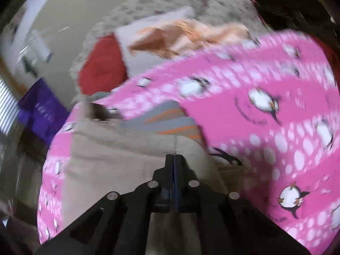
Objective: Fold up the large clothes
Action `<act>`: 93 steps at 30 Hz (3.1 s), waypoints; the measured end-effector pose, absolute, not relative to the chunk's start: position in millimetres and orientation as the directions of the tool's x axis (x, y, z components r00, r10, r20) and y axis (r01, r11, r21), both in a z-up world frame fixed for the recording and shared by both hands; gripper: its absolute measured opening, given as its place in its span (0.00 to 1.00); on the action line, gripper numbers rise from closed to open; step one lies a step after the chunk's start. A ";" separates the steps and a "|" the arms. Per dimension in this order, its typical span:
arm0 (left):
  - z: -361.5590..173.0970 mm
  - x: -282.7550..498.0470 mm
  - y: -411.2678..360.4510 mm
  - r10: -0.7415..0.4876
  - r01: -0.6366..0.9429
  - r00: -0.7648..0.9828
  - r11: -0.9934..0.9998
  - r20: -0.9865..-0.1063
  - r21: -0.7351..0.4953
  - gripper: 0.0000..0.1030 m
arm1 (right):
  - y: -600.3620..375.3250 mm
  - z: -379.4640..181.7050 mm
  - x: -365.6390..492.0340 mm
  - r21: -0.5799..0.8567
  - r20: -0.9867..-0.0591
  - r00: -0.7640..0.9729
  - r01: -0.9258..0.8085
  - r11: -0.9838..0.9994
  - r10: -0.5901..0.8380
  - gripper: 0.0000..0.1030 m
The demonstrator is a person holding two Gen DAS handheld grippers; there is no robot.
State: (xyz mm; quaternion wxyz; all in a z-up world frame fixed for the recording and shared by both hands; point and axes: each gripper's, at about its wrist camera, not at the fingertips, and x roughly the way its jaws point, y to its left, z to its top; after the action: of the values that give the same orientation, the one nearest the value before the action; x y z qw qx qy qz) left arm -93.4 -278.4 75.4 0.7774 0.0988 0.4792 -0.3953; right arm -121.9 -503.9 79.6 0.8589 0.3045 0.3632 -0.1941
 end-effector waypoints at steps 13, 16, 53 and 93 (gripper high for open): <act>72.6 -98.6 -274.9 -0.500 0.702 0.251 0.684 -0.829 -0.200 0.81 | -435.1 137.8 -211.9 0.267 -0.751 0.658 0.388 0.882 -0.062 0.45; 73.4 -103.7 -274.7 -0.490 0.702 0.265 0.689 -0.831 -0.181 0.81 | -418.6 120.3 -227.2 0.270 -0.781 0.625 0.368 0.890 -0.022 0.40; 69.9 -105.8 -279.3 -0.482 0.724 0.236 0.667 -0.844 -0.179 0.84 | -457.5 72.1 -209.9 0.291 -0.794 0.603 0.487 0.824 -0.076 0.51; 112.4 -58.3 -220.3 -0.759 0.658 -0.079 0.448 -0.647 -0.606 0.29 | -455.1 112.0 -203.1 0.663 -0.562 0.746 0.148 0.734 0.358 0.26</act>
State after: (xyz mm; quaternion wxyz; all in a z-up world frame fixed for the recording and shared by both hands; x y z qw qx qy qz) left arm -58.3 -220.3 112.4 0.6770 -0.0490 0.5155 -0.5230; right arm -203.1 -455.1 112.0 0.8623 0.3597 0.3512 0.0608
